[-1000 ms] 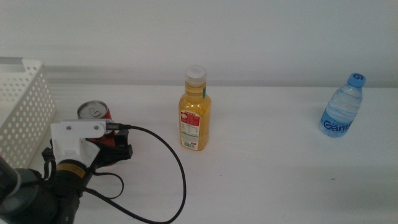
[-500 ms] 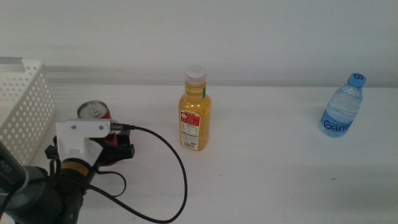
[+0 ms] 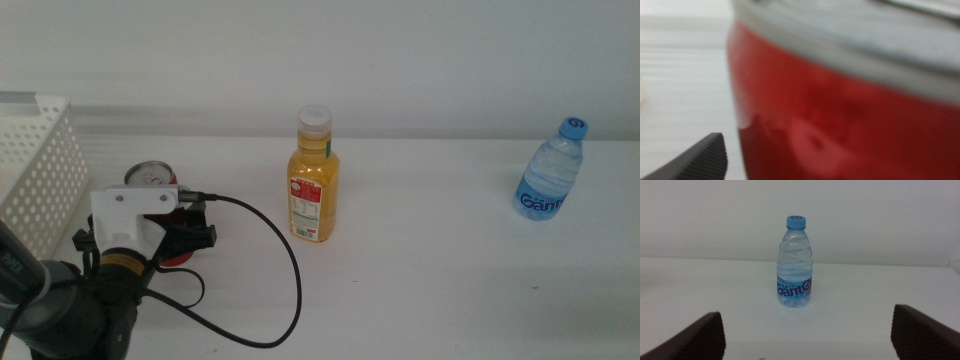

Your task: Use arms to grab the bottles and put them into the dustbin to the left of the table.

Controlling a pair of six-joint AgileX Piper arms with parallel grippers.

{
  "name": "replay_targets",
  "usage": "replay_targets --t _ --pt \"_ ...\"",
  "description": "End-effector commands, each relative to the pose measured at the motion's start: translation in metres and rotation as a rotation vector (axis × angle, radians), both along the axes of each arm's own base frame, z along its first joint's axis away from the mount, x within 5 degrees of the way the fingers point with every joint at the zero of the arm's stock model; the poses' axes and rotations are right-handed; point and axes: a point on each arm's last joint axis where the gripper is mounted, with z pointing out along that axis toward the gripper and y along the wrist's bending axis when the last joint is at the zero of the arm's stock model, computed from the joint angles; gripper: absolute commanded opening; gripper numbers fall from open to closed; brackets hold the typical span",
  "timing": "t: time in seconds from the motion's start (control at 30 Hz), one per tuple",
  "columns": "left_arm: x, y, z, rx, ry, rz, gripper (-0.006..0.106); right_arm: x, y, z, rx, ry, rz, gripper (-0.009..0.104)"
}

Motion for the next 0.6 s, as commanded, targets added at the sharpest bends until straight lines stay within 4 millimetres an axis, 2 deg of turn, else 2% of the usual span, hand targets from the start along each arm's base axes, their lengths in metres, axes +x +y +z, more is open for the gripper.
replay_targets --t 0.0,0.07,0.17,0.4,0.57 --pt "0.001 0.002 0.0 0.009 0.003 0.015 0.082 -0.001 0.0 -0.012 -0.006 0.0 -0.007 0.088" --pt "0.001 0.002 0.0 0.009 0.003 0.019 0.075 -0.001 0.0 -0.012 -0.006 0.0 -0.007 0.088" --pt "0.001 0.002 -0.001 0.009 0.012 0.018 0.057 -0.001 0.0 -0.012 -0.006 0.0 -0.007 0.088" --pt "0.001 0.002 -0.002 0.011 0.021 0.015 -0.002 -0.001 0.0 -0.012 -0.006 0.0 -0.007 0.088" --pt "-0.016 0.007 0.011 0.013 -0.03 0.018 -0.002 -0.001 0.0 -0.012 -0.006 0.0 -0.007 0.088"
